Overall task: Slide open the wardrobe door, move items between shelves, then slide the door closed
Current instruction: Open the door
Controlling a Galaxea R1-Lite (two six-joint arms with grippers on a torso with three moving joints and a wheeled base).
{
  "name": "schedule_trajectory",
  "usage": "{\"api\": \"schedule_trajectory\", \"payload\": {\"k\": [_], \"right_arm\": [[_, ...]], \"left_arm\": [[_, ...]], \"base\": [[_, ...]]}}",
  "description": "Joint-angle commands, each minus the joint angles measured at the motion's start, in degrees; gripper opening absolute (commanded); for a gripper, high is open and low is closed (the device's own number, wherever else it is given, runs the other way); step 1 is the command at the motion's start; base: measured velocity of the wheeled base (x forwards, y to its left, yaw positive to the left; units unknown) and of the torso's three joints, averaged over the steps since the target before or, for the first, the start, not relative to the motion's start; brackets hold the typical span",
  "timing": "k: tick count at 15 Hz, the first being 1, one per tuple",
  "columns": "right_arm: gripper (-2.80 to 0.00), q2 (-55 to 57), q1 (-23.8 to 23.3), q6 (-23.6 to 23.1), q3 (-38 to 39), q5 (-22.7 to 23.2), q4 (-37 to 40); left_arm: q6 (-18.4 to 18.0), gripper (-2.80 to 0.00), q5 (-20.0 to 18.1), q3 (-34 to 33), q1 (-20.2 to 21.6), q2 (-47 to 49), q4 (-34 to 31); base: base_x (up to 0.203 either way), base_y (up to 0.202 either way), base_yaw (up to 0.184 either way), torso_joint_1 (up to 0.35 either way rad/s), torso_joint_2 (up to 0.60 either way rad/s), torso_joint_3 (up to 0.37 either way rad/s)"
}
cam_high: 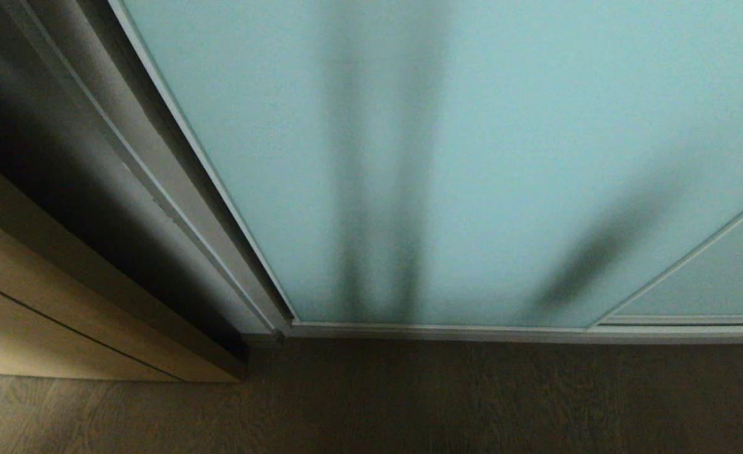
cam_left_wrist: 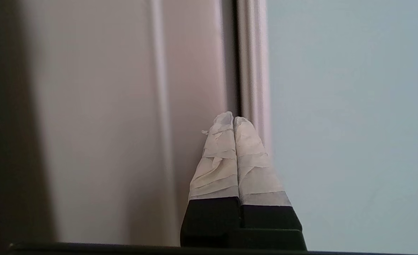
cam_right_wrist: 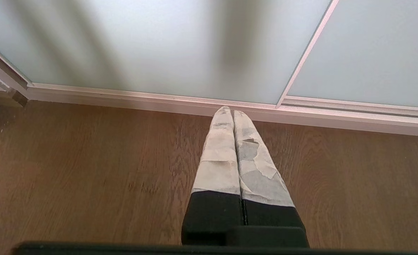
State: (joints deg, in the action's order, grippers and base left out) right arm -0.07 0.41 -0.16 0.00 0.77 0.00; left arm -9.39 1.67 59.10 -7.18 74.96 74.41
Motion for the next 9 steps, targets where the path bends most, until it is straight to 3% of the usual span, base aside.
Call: {"api": "schedule_trajectory", "payload": {"k": [1, 9], "right_arm": [[-2.8, -0.1, 0.02, -0.02, 0.0, 0.02, 0.0], [-2.8, -0.1, 0.02, -0.02, 0.0, 0.02, 0.0]], "left_arm": [[-0.18, -2.8, 0.33, 0.22, -1.23, 2.2, 0.38], [-1.43, -2.8, 5.18, 3.26, -1.26, 6.37, 0.82]], "base": [[0.0, 0.0, 0.0, 0.0, 0.0, 0.0], [0.0, 0.0, 0.0, 0.0, 0.0, 0.0]]}}
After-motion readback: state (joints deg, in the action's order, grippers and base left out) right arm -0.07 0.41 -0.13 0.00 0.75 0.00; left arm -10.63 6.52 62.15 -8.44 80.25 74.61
